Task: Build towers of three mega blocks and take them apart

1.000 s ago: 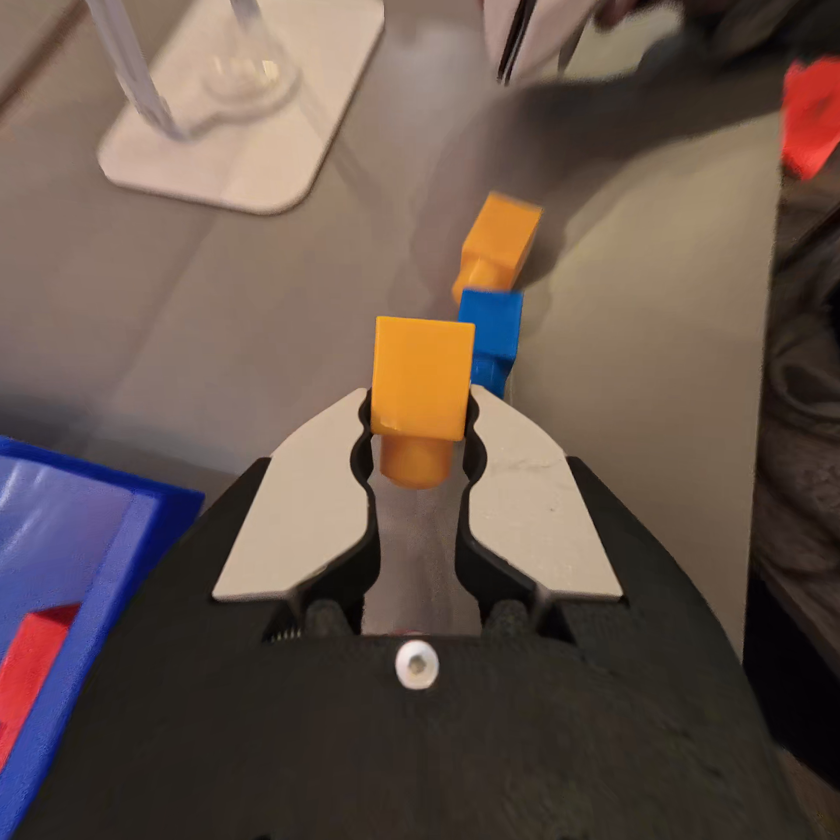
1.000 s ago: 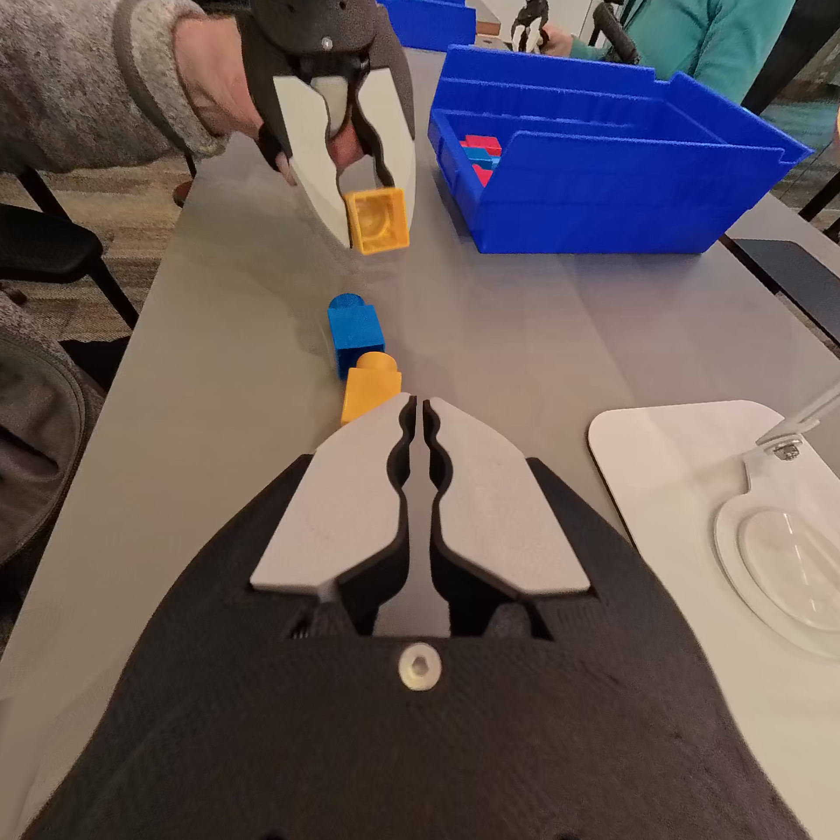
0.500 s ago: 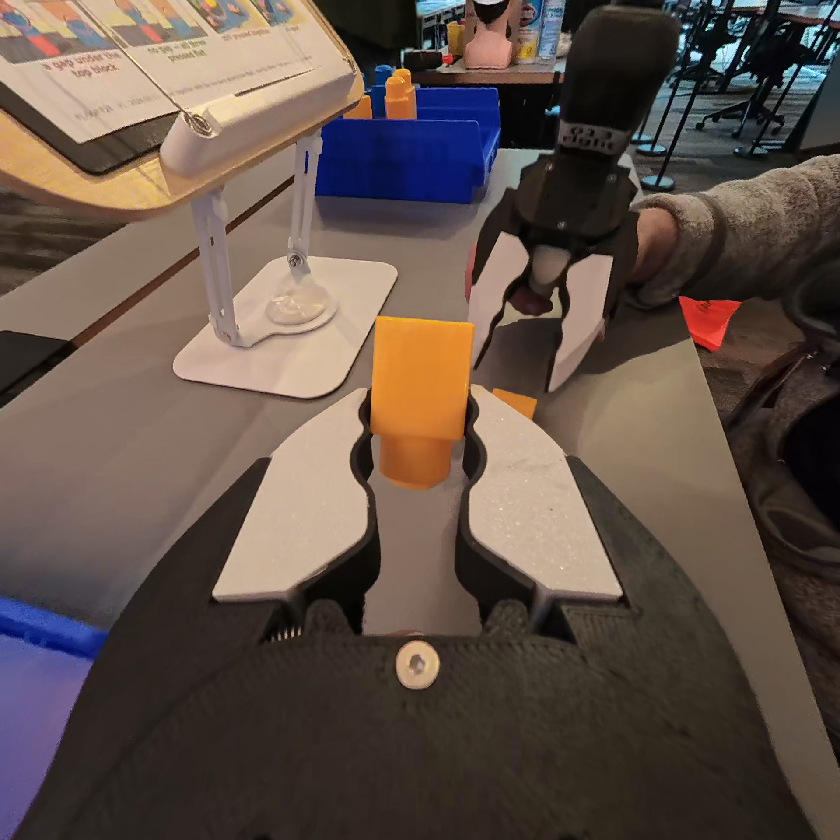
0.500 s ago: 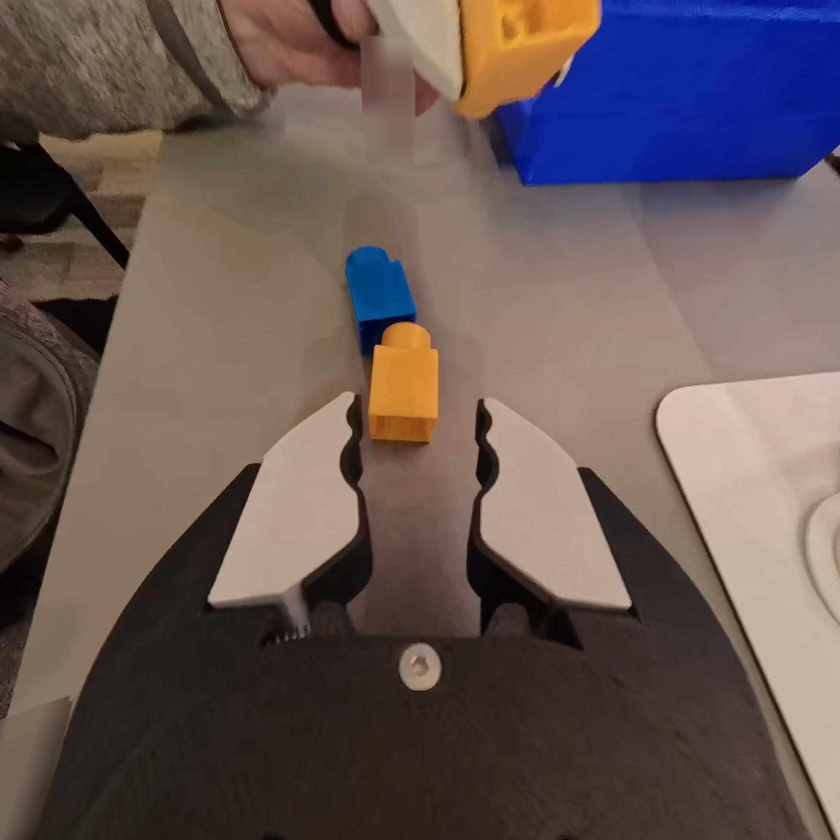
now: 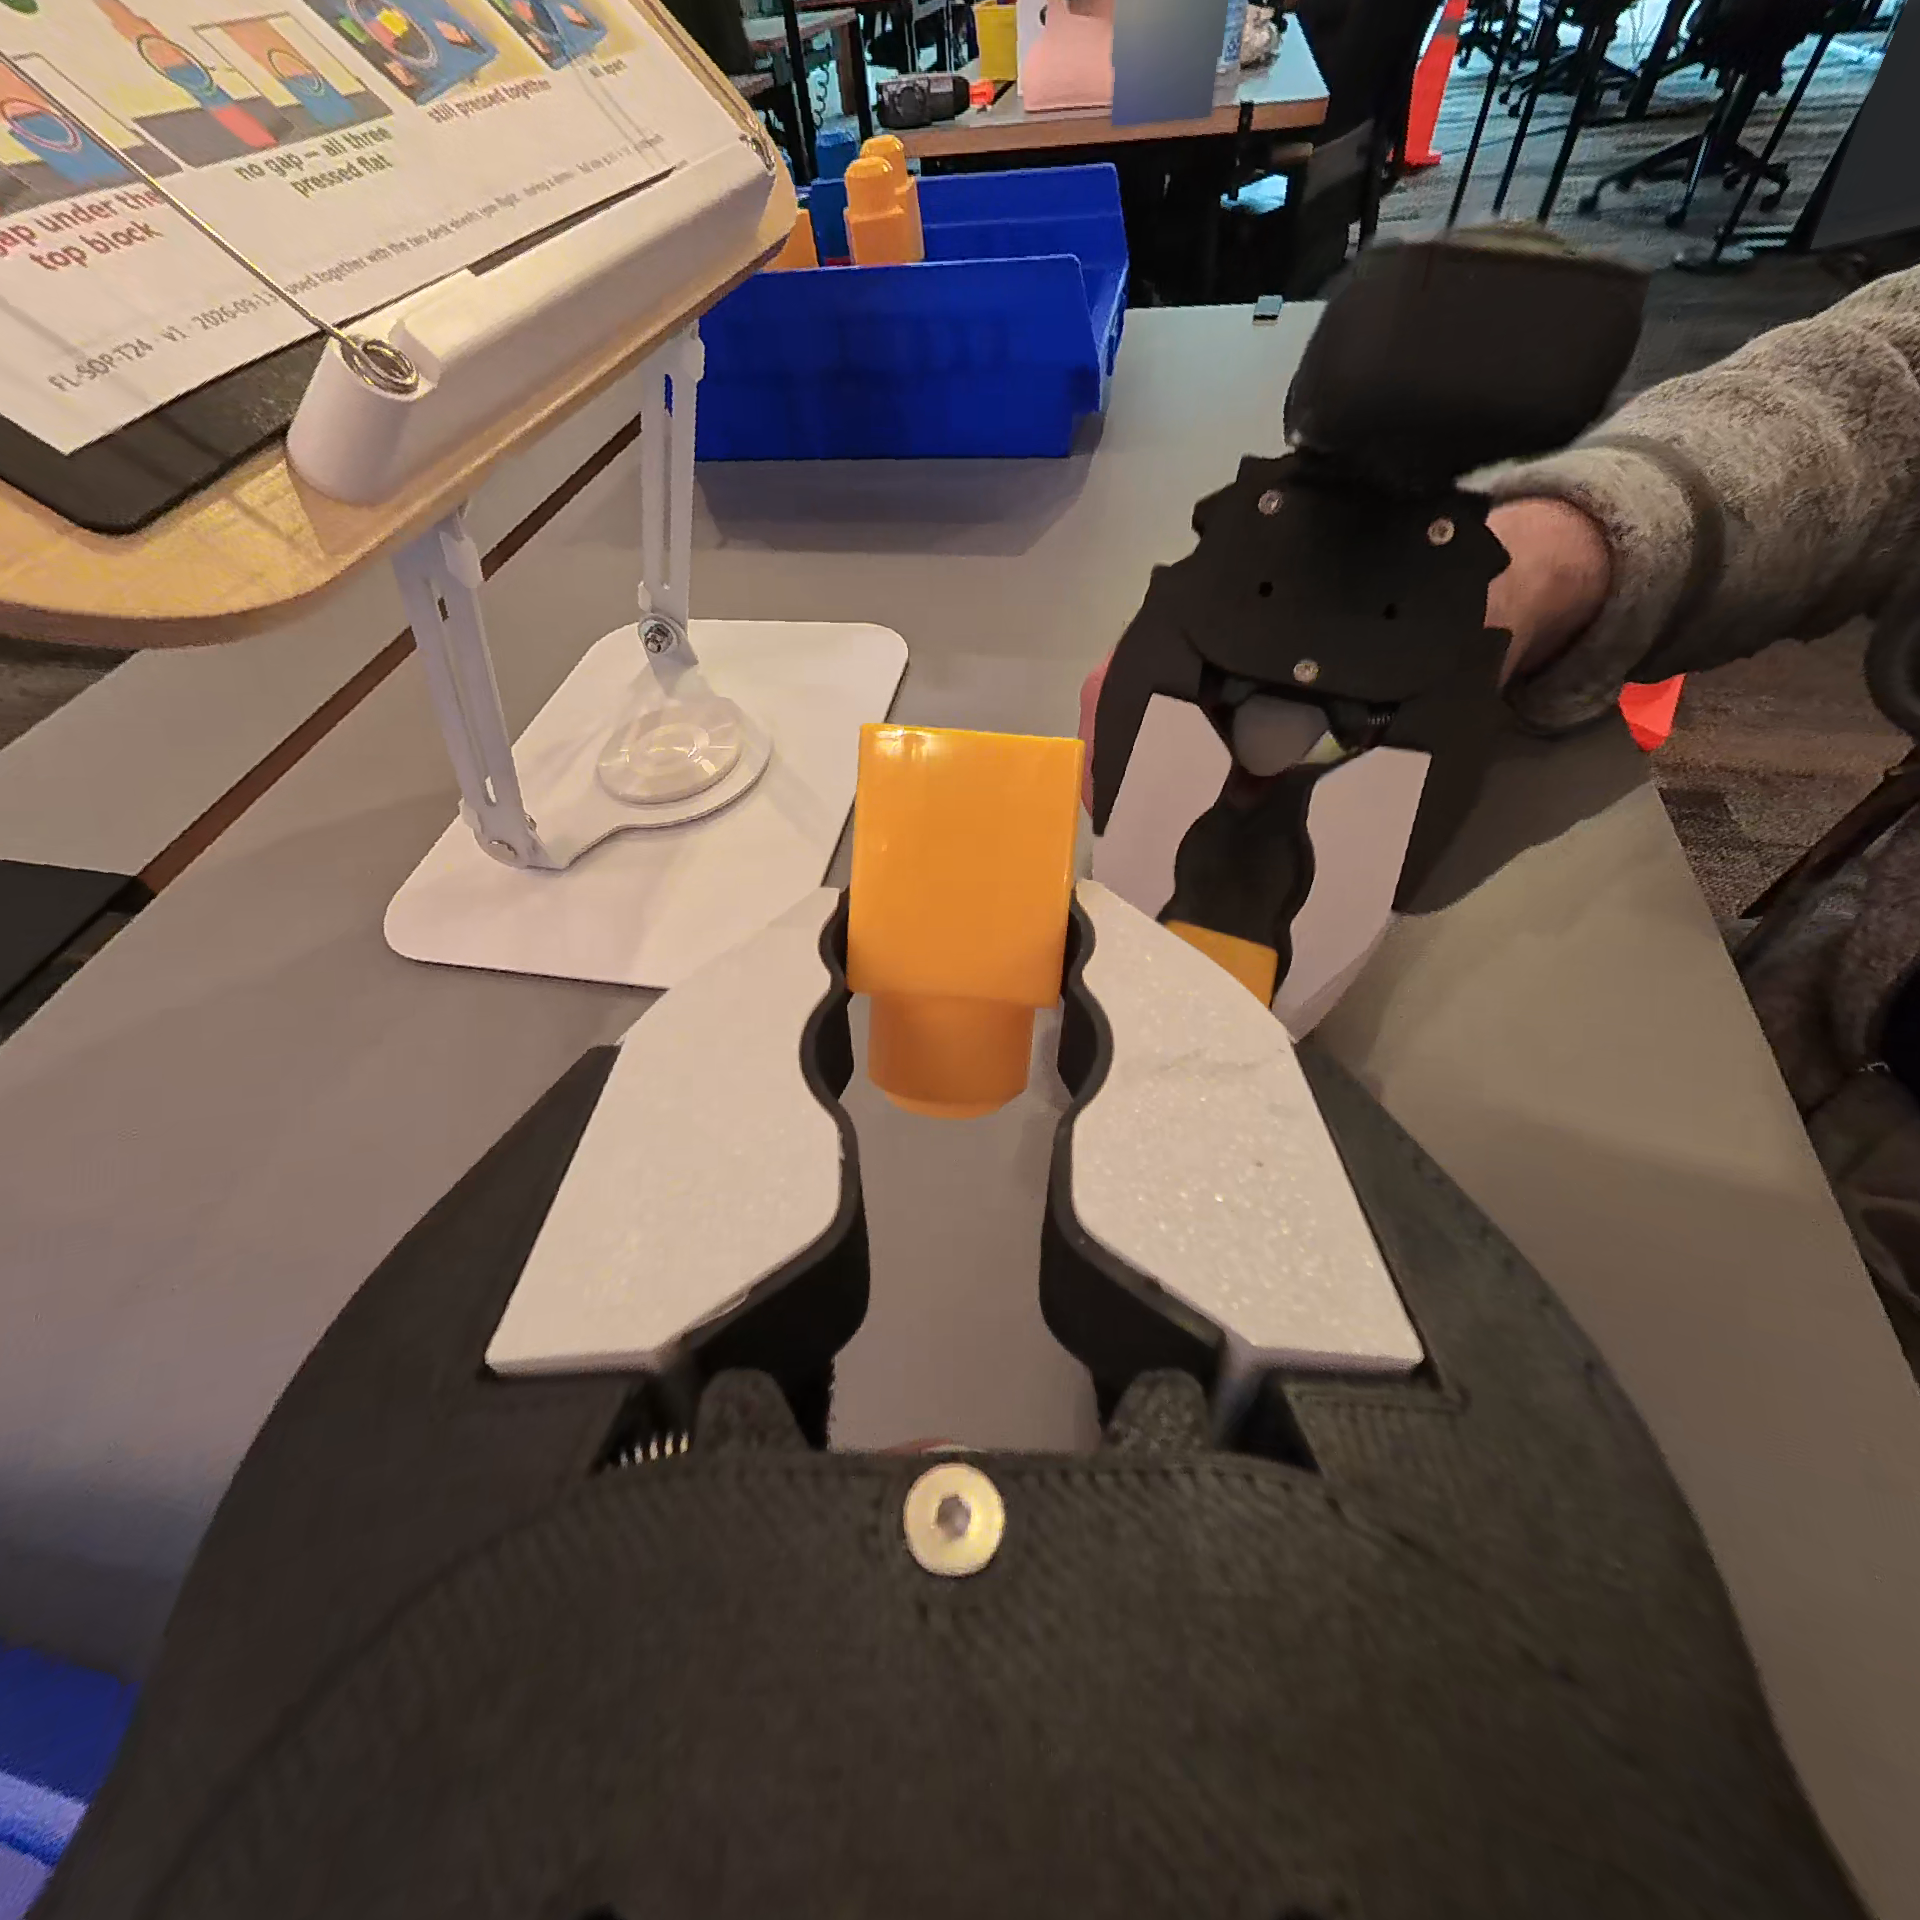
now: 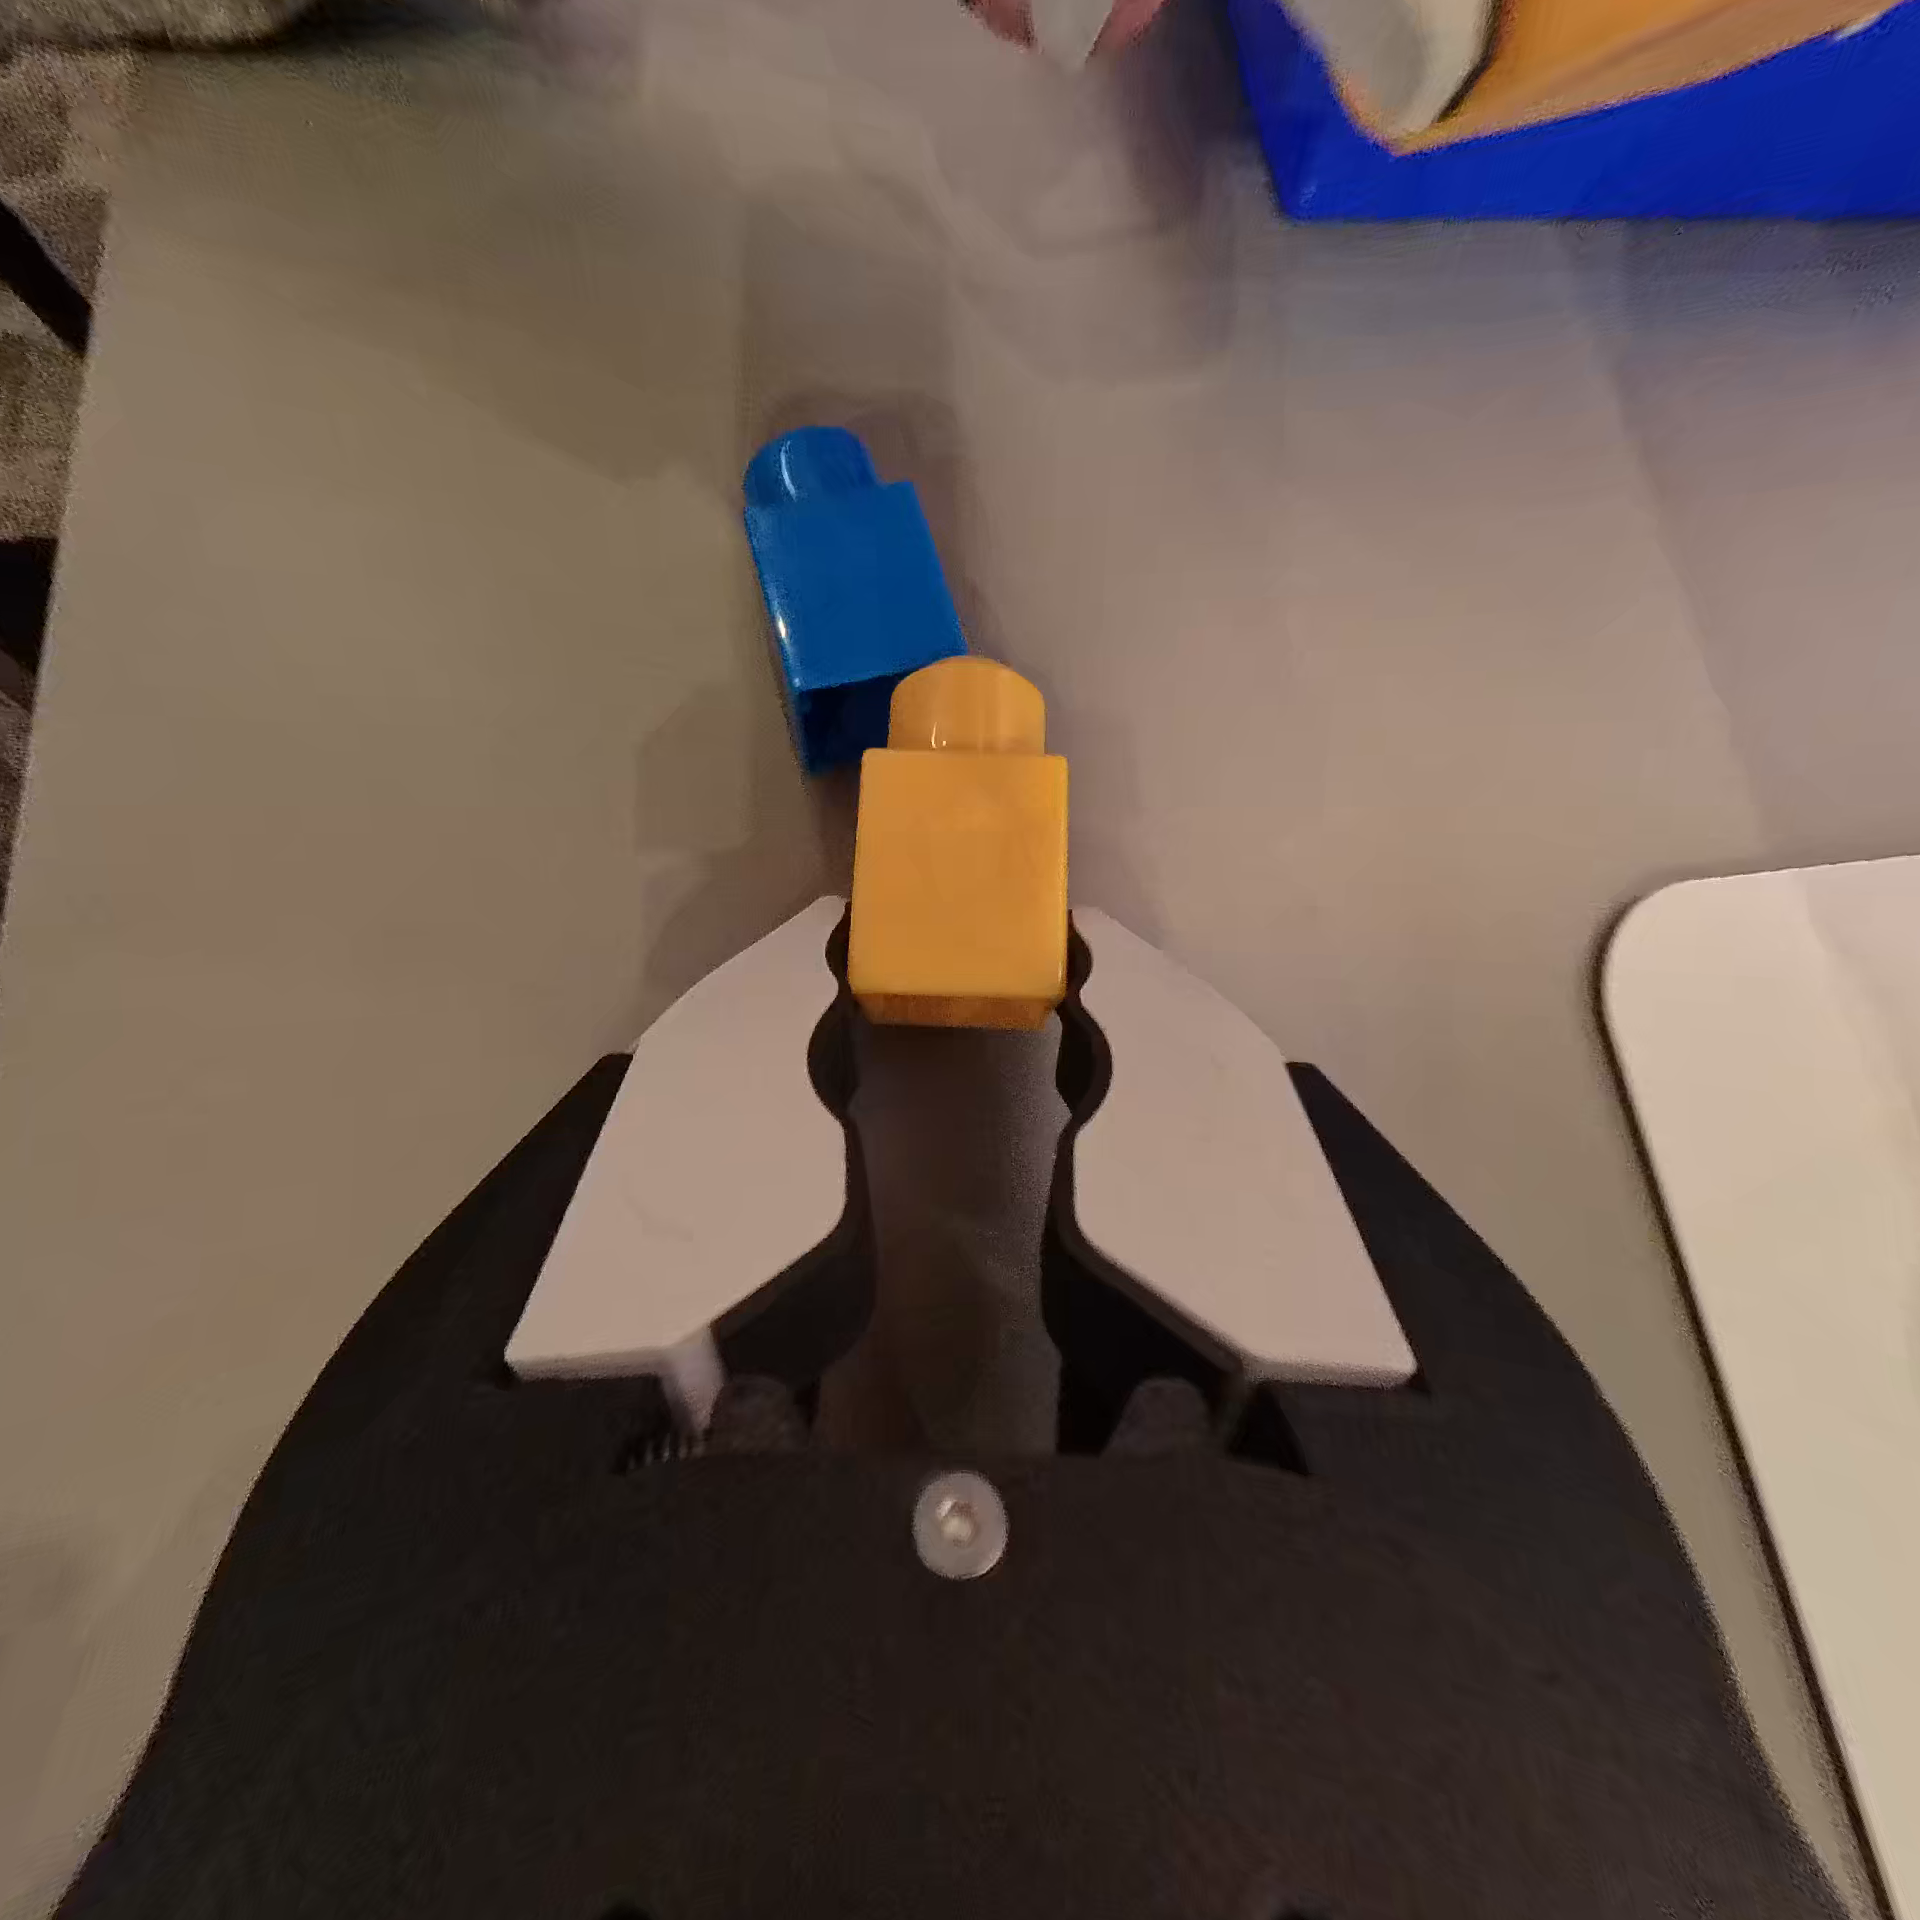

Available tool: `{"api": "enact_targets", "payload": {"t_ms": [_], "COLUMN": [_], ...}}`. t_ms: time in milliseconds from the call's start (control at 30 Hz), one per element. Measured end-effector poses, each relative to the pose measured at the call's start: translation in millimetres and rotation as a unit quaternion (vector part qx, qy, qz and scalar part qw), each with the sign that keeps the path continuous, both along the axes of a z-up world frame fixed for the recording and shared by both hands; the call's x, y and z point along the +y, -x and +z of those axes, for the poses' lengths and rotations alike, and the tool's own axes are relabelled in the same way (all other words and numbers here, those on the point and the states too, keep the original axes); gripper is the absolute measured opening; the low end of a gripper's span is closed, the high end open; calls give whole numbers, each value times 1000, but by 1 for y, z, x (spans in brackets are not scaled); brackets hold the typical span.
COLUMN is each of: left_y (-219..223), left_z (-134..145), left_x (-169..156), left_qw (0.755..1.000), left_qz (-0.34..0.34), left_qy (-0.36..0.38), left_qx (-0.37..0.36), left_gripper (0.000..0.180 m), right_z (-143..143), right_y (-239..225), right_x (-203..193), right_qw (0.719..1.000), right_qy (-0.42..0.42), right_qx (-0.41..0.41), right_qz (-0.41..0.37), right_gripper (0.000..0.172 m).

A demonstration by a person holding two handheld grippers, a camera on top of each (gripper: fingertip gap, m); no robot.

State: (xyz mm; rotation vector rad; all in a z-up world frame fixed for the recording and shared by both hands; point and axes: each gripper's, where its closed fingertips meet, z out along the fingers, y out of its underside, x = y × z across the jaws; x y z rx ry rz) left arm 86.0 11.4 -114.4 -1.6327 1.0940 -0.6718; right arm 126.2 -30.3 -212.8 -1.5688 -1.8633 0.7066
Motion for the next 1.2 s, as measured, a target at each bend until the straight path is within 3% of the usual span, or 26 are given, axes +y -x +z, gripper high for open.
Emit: {"api": "enact_targets", "payload": {"t_ms": [167,333,467,600,833,1100,1200], "left_y": [0,-1,-8,-12,-26,-48,-51], "left_z": [3,5,7,8,10,-6,-7], "left_x": [11,22,27,32,43,48,46], "left_qw": [999,989,970,934,892,880,886], "left_qz": [9,13,-20,-59,-106,-123,-130], "left_qy": [-11,-36,-49,-65,-60,-60,-58], "left_qx": [41,142,237,347,435,455,442], "left_gripper": [36,36,36,36,36,36,36], "right_z": [29,61,84,99,92,87,88], "right_y": [-14,-35,-44,-49,-60,-66,-67], "right_x": [21,46,55,57,71,78,79], "right_qw": [998,990,978,968,968,969,969], "right_qy": [-5,-10,-27,-46,-69,-104,-106], "right_qx": [53,128,185,223,207,186,184], "right_qz": [-28,-65,-89,-103,-122,-126,-123], "right_gripper": [35,35,35,35,35,35,35]}}
